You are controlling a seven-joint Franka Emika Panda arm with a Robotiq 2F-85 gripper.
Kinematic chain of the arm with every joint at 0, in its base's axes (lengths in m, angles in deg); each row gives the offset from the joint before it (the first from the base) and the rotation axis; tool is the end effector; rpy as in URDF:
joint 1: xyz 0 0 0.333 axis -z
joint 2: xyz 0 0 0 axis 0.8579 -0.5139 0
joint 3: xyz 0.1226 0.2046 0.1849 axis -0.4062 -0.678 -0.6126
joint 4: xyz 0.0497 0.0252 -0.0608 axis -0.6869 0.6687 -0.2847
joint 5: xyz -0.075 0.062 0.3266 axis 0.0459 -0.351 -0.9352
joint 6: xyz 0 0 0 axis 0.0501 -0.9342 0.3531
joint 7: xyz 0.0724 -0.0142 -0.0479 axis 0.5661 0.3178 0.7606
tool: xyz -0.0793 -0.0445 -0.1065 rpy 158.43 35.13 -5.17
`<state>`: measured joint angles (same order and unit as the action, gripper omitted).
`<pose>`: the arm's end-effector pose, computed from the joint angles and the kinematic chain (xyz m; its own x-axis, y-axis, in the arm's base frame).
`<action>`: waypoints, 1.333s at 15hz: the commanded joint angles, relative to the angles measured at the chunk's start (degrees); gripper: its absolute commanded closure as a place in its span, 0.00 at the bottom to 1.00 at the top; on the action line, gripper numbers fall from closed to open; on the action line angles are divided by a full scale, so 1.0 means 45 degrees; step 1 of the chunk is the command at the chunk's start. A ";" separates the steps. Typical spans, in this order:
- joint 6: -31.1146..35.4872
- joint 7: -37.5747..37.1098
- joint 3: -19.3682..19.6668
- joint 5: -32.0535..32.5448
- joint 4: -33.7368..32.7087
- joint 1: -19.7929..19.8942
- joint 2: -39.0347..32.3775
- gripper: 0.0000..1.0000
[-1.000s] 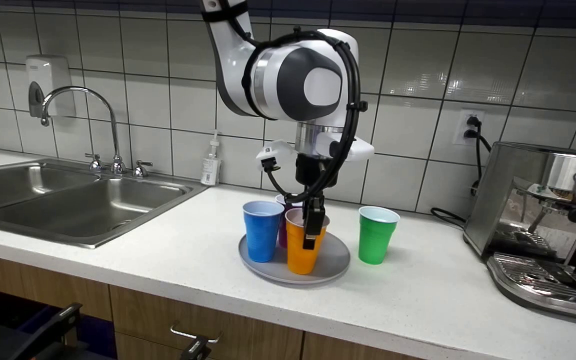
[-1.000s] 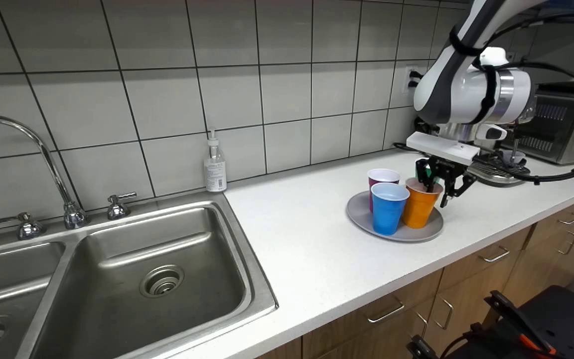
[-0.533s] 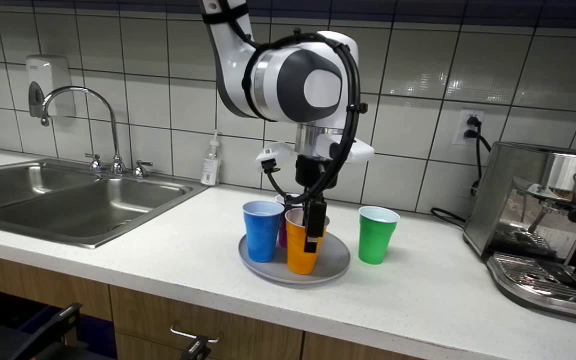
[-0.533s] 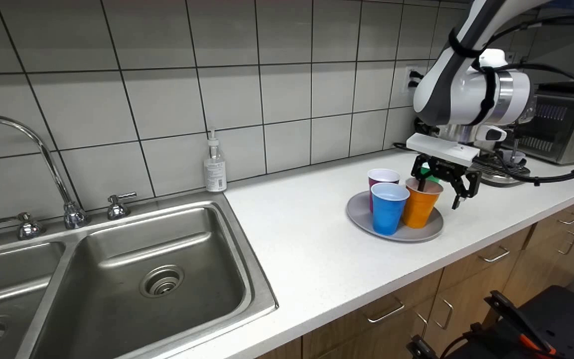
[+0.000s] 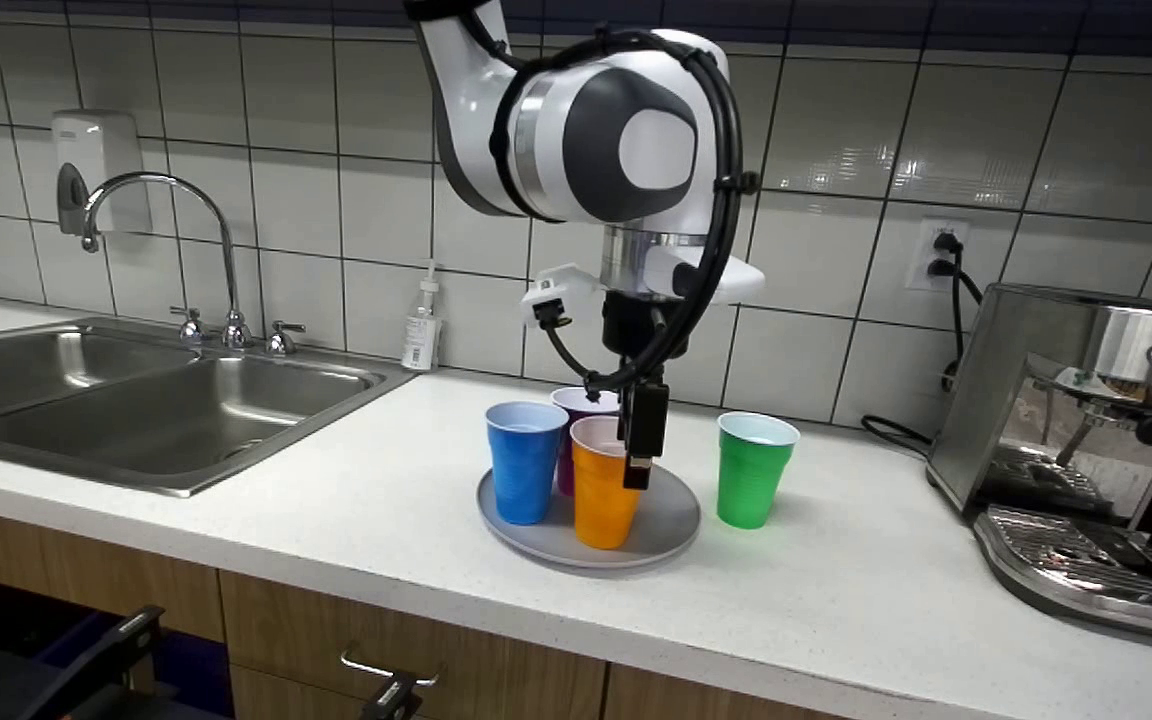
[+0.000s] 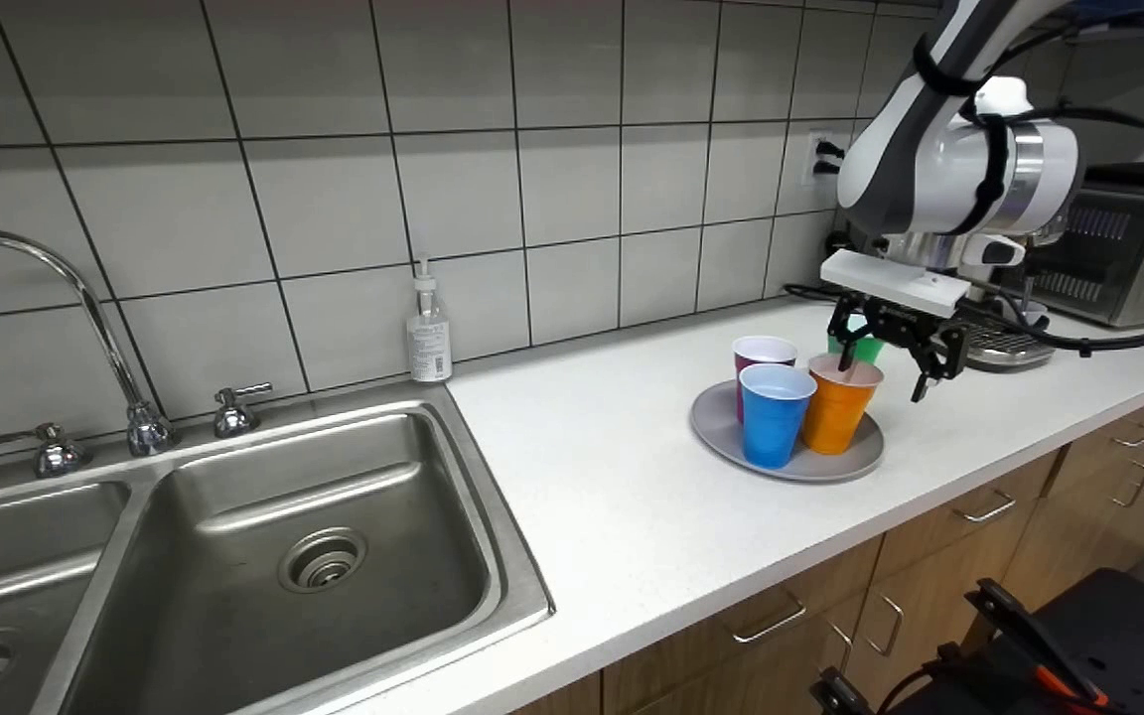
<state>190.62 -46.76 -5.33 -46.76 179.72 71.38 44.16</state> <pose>0.4006 -0.2183 0.2421 0.2625 -0.9642 0.0368 -0.9630 -0.2642 -0.0540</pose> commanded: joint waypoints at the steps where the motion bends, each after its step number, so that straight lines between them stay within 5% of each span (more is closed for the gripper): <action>1: -0.0190 -0.0087 0.0371 0.0772 0.0634 -0.0072 0.1279 0.00; 9: -0.0369 -0.0424 0.0426 0.2477 0.0662 0.0466 0.2504 0.00; 20: -0.1583 0.2058 0.0737 0.1526 -0.2009 0.1172 0.1123 0.00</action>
<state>187.02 -42.24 -2.14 -37.68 176.15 75.57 52.52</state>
